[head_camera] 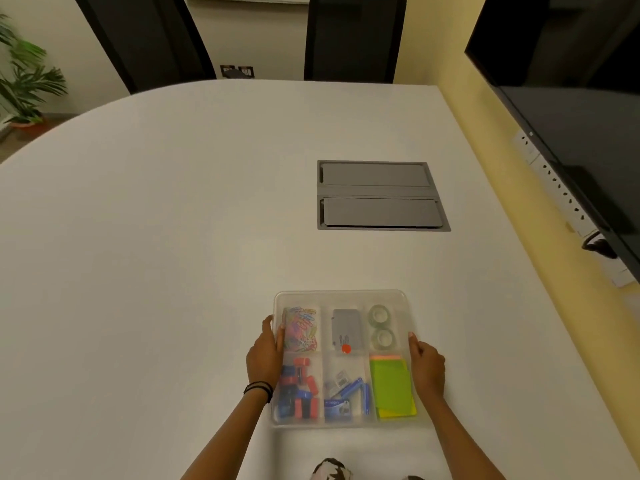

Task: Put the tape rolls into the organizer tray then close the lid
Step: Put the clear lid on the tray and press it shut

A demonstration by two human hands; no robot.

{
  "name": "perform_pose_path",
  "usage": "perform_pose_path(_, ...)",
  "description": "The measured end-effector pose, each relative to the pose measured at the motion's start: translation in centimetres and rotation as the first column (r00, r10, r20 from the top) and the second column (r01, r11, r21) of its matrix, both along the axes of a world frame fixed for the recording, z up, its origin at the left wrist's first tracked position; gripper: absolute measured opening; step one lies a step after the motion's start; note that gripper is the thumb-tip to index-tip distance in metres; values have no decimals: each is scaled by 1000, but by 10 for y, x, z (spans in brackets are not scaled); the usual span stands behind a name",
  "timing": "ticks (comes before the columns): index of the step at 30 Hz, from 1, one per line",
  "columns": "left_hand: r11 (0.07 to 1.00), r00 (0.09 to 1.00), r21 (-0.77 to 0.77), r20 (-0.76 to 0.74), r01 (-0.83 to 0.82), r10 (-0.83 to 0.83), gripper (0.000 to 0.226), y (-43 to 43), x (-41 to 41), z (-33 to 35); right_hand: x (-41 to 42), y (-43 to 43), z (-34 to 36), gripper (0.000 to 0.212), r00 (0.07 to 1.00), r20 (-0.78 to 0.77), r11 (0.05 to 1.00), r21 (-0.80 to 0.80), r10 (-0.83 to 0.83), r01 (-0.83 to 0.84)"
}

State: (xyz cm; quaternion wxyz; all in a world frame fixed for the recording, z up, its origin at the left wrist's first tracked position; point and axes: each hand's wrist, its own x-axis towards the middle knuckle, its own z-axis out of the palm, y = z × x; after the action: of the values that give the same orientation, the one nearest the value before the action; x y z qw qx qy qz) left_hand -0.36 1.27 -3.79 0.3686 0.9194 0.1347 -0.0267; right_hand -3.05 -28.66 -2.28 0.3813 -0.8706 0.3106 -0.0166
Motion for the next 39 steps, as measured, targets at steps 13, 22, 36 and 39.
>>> perform_pose_path(13, 993, 997, -92, -33, -71, 68, 30, 0, -89, -2, -14, 6, 11, 50, 998, -4, 991, -115, 66, -66)
perform_pose_path(22, 990, 994, -81, -19, -113, 112, 29, -5, -79, -1, -57, 9, 2, 38, 987, -122, 961, -243, 107, -134)
perform_pose_path(36, 995, 997, -59, 1, -74, 75, 30, -6, -80, -2, -77, 13, 4, 34, 999, -29, 980, -196, 12, -18)
perform_pose_path(39, 994, 999, 105, 42, -28, 24, 32, -6, -77, 4, -77, 14, 4, 33, 999, -38, 979, -201, 11, -18)
